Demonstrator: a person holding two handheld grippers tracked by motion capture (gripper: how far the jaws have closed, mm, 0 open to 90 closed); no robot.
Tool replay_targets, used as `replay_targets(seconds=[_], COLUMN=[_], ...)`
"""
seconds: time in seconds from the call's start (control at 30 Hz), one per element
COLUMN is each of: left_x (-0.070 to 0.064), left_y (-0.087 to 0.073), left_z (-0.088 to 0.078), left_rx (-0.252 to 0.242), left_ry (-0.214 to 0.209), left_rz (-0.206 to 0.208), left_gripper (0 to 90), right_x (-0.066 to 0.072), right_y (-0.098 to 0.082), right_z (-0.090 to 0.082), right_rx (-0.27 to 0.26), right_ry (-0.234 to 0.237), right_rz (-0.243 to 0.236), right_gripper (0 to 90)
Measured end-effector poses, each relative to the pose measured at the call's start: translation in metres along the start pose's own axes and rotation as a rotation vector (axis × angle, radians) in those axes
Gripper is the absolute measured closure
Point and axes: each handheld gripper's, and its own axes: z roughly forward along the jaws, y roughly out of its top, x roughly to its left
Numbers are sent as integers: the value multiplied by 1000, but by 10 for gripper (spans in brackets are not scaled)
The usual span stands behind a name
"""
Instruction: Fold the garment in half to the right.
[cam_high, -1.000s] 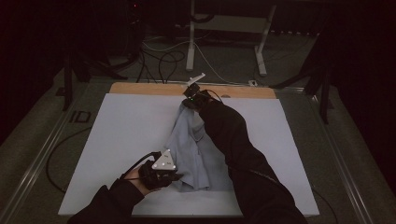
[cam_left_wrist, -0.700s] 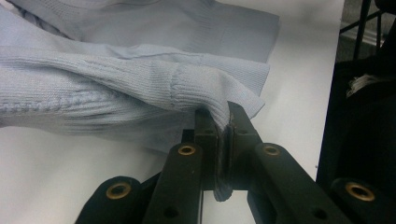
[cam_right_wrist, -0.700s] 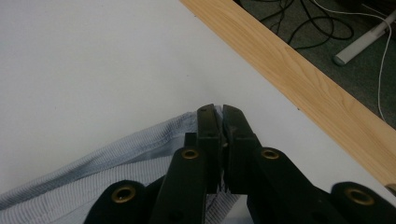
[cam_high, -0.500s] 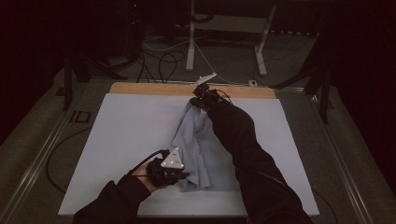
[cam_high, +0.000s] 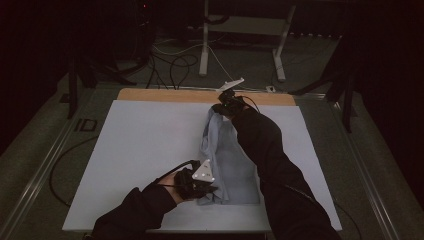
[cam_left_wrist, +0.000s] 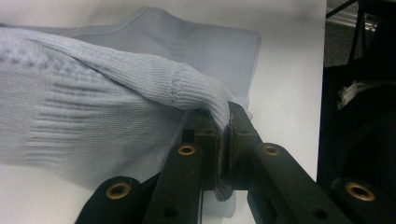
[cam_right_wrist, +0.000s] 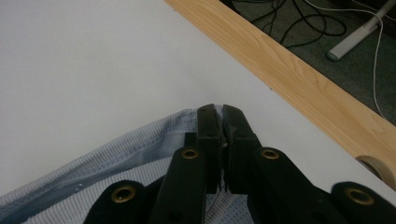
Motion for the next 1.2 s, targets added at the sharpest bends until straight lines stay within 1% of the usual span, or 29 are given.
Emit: replay_targets(seconds=[0.1, 0.13, 0.2, 0.23, 0.27, 0.3, 0.33, 0.43, 0.63, 0.7, 0.77, 0.87, 0.93, 1.03, 1.07, 1.13, 1.2], left_x=[0, -1, -3, -3, -4, -4, -5, -7, -12, -13, -13, -13, -13, -11, -10, -10, -9], left_y=[5, 7, 11, 13, 15, 16, 18, 23, 33, 35, 38, 41, 43, 44, 44, 45, 47], left_z=[6, 8, 12, 13, 16, 17, 19, 26, 41, 45, 49, 55, 59, 66, 69, 74, 78], left_rx=[11, 8, 12, 15, 11, 16, 14, 21, 41, 41, 42, 48, 55, 63, 71, 74, 84], left_ry=[-9, -12, -20, -21, -22, -23, -23, -28, -34, -35, -34, -35, -30, -41, -43, -45, -47], left_rz=[16, 13, 26, 36, 34, 43, 42, 64, 103, 106, 111, 115, 132, 128, 132, 127, 132], left_gripper=[873, 872, 873, 873, 872, 872, 872, 872, 872, 872, 871, 871, 871, 871, 871, 870, 870], right_x=[-4, -6, -9, -10, -12, -13, -15, -19, -27, -29, -31, -33, -34, -35, -36, -37, -39], right_y=[-4, -5, -8, -10, -11, -13, -15, -22, -33, -36, -38, -40, -40, -41, -42, -44, -46], right_z=[-3, -4, -6, -6, -7, -8, -8, -7, -6, -5, -5, -4, -4, -1, 0, 2, 4], right_rx=[3, 4, 1, 2, 3, 3, 1, 6, 9, 6, 10, 10, 13, 9, 13, 15, 19], right_ry=[-4, -4, -2, -3, -10, -10, -9, -12, 5, 8, 7, 21, 29, 41, 42, 41, 47], right_rz=[3, 3, 14, 12, 11, 16, 17, 26, 51, 61, 61, 67, 74, 77, 79, 76, 82], right_gripper=[872, 873, 873, 873, 872, 872, 872, 873, 872, 871, 871, 871, 871, 871, 870, 870, 868])
